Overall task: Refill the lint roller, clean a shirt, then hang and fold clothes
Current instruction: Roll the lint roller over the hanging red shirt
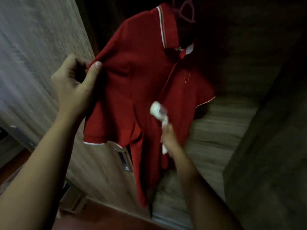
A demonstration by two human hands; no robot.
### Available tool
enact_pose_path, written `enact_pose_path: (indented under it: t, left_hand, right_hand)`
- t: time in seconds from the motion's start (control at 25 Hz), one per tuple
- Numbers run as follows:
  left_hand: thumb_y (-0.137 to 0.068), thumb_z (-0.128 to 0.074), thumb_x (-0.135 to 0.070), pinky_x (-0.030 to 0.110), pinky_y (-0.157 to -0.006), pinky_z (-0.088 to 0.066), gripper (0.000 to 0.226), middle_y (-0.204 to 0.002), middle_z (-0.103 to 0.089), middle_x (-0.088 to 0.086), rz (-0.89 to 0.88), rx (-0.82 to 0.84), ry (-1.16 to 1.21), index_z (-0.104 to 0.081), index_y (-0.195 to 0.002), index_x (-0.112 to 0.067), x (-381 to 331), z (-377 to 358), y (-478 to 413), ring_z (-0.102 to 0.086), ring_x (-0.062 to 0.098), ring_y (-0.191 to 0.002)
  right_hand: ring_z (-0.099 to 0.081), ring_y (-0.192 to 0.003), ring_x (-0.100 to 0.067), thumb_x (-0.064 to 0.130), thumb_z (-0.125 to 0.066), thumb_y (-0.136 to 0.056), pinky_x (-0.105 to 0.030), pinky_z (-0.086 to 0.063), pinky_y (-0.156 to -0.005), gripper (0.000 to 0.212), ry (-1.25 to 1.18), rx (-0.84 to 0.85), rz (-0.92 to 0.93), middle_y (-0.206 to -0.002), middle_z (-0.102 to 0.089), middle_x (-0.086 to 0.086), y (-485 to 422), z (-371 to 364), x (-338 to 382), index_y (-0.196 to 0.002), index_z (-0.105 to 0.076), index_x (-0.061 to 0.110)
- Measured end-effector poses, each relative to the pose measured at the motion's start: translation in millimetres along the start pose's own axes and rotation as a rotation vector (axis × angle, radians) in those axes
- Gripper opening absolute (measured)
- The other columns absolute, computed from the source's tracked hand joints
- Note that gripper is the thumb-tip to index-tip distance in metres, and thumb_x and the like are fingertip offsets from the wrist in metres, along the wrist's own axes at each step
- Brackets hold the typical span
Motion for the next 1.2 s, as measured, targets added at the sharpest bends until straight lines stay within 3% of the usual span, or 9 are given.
enact_pose_path:
  t: [0.08,0.2,0.32,0.44,0.52,0.68,0.88,1.08,1.2]
  left_hand:
    - [-0.088,-0.062,-0.029,0.015,-0.057,-0.037,0.022,-0.059,-0.056,-0.023,0.001,0.007,0.007,-0.049,-0.071,-0.033,1.3,-0.2,0.2,-0.047,-0.005,-0.060]
    - [-0.088,-0.062,-0.030,0.017,-0.059,-0.038,0.021,-0.062,-0.054,-0.019,-0.005,0.014,-0.006,-0.049,-0.072,-0.033,1.8,0.0,0.0,-0.047,-0.003,-0.061]
    - [-0.088,-0.061,-0.030,0.016,-0.060,-0.037,0.023,-0.064,-0.053,-0.017,-0.019,0.024,-0.041,-0.047,-0.071,-0.033,-5.2,0.6,3.3,-0.046,-0.005,-0.062]
    - [-0.088,-0.063,-0.027,0.015,-0.058,-0.036,0.019,-0.062,-0.053,-0.014,-0.074,0.078,-0.093,-0.054,-0.072,-0.023,-19.4,-15.2,24.7,-0.045,-0.005,-0.057]
    - [-0.086,-0.065,-0.025,0.015,-0.056,-0.035,0.018,-0.063,-0.053,-0.003,-0.126,0.146,-0.139,-0.058,-0.074,-0.013,-29.5,-38.8,45.3,-0.042,0.001,-0.053]
    - [-0.085,-0.063,-0.028,0.011,-0.055,-0.030,0.025,-0.059,-0.052,0.000,-0.175,0.272,-0.102,-0.057,-0.071,-0.008,-40.1,-91.0,75.4,-0.046,0.009,-0.058]
    - [-0.083,-0.052,-0.041,0.030,-0.059,-0.041,0.027,-0.068,-0.047,-0.004,-0.173,0.406,-0.093,-0.045,-0.076,-0.017,-41.1,-145.4,102.5,-0.043,0.007,-0.062]
    - [-0.080,-0.061,-0.052,0.030,-0.085,-0.040,0.056,-0.107,-0.052,0.008,0.071,0.221,-0.007,-0.046,-0.110,-0.008,-65.7,-158.7,42.5,-0.053,0.025,-0.102]
    - [-0.083,-0.062,-0.045,0.036,-0.096,-0.040,0.069,-0.128,-0.054,0.017,0.174,0.359,-0.070,-0.037,-0.133,-0.006,-86.7,-191.8,-1.2,-0.051,0.032,-0.119]
  right_hand:
    - [-0.059,-0.106,-0.029,0.037,-0.029,-0.099,-0.036,-0.046,-0.090,0.039,0.088,0.134,-0.197,-0.113,-0.061,-0.009,58.4,-35.1,-78.4,-0.121,-0.050,0.013]
    - [-0.052,-0.117,-0.023,0.030,-0.026,-0.101,-0.030,-0.040,-0.094,0.042,0.136,0.280,-0.440,-0.136,-0.050,-0.015,126.4,-57.9,-145.8,-0.132,-0.042,0.008]
    - [-0.050,-0.121,-0.028,0.031,-0.026,-0.101,-0.033,-0.039,-0.103,0.040,0.140,0.222,-0.374,-0.133,-0.052,-0.013,112.2,-41.6,-118.2,-0.130,-0.044,0.010]
    - [-0.053,-0.117,-0.033,0.033,-0.026,-0.101,-0.030,-0.039,-0.092,0.040,0.210,0.104,-0.269,-0.124,-0.057,-0.017,71.1,1.1,-65.5,-0.126,-0.046,0.010]
    - [-0.054,-0.115,-0.037,0.033,-0.026,-0.100,-0.035,-0.040,-0.093,0.042,0.210,0.005,-0.185,-0.123,-0.057,-0.022,46.5,35.0,-31.8,-0.125,-0.046,0.007]
    - [-0.053,-0.114,-0.039,0.032,-0.026,-0.100,-0.037,-0.040,-0.091,0.043,0.215,-0.158,-0.067,-0.125,-0.056,-0.022,27.5,100.2,26.5,-0.132,-0.043,0.008]
    - [-0.052,-0.113,-0.039,0.037,-0.025,-0.100,-0.037,-0.039,-0.086,0.044,0.270,-0.255,-0.049,-0.125,-0.055,-0.023,31.5,161.6,62.6,-0.134,-0.039,0.014]
    - [-0.052,-0.112,-0.038,0.038,-0.024,-0.100,-0.035,-0.035,-0.082,0.041,0.290,-0.313,-0.011,-0.121,-0.057,-0.020,38.3,200.6,90.0,-0.129,-0.041,0.013]
    - [-0.052,-0.111,-0.038,0.040,-0.023,-0.100,-0.037,-0.037,-0.086,0.041,0.300,-0.344,0.004,-0.113,-0.057,-0.016,37.6,216.7,100.3,-0.126,-0.041,0.013]
Point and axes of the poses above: each hand's wrist, its own y-axis away from the middle knuckle, its own z-axis out of the back of the hand, x = y × z, the point moved 8 cm from there along -y, towards the middle knuckle
